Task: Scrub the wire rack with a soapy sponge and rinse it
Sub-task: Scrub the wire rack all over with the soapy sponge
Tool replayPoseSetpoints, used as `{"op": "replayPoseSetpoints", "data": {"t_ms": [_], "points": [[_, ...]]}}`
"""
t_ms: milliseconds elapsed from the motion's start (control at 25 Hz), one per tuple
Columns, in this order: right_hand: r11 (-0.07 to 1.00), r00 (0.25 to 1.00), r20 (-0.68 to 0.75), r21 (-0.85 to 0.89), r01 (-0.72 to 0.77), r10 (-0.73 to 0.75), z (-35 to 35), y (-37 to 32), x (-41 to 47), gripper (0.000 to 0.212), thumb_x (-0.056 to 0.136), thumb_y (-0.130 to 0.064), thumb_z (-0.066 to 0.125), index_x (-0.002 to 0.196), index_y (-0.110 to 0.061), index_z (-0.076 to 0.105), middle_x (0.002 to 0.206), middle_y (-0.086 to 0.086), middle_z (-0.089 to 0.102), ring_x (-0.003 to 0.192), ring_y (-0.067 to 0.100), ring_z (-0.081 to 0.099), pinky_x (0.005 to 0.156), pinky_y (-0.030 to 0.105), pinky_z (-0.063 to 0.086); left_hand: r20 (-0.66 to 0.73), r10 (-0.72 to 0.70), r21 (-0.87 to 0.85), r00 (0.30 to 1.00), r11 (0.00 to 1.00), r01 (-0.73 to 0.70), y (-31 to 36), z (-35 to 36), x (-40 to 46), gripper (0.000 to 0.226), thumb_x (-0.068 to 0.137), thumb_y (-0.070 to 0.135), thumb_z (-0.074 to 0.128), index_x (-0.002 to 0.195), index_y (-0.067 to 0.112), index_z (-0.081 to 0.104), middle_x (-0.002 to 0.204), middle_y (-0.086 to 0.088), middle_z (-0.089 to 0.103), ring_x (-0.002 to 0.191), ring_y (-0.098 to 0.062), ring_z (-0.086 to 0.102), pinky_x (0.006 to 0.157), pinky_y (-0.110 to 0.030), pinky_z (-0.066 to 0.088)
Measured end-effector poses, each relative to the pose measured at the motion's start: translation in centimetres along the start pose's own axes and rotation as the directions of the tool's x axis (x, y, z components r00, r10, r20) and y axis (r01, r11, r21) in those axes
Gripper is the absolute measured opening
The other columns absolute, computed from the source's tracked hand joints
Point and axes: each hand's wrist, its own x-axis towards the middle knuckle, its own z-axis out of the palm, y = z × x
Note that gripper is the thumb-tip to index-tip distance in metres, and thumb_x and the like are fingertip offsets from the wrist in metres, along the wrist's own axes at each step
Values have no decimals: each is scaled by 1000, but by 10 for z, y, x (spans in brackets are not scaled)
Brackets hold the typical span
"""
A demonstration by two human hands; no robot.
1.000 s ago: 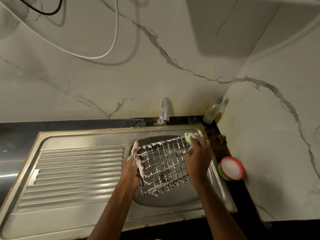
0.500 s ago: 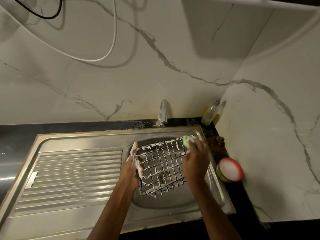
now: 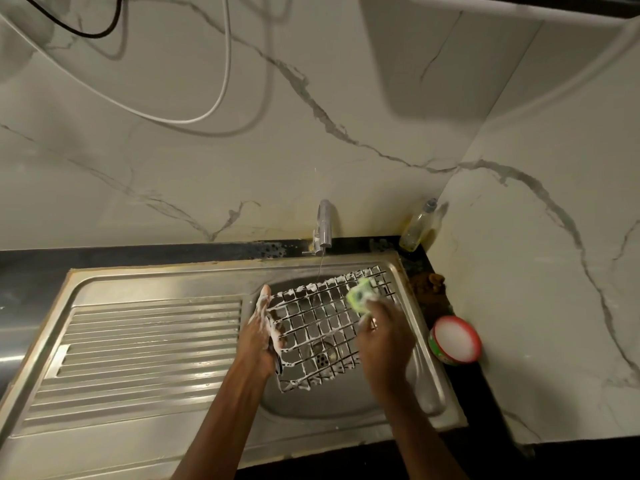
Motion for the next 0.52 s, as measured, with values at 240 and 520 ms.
{"op": "replayPoseSetpoints", "data": {"t_ms": [240, 520], "points": [[992, 993, 70, -77, 99, -93, -5, 27, 4, 22, 82, -6, 66, 103, -8, 75, 94, 10, 69, 81, 26, 62, 57, 30, 49, 31, -13, 52, 999, 999, 11, 1, -3, -2, 42, 109, 46, 40, 143, 25, 53, 98, 1, 65, 74, -16, 50, 54, -31, 51], [973, 972, 133, 106, -206, 192, -28, 28, 35, 51, 76, -9, 72, 127, -12, 66, 100, 12, 68, 84, 22, 65, 61, 22, 49, 76, -108, 13, 991, 994, 107, 9, 11, -12, 63, 107, 56, 34, 159, 22, 37, 161, -13, 37, 134, -34, 48, 105, -54, 41]]}}
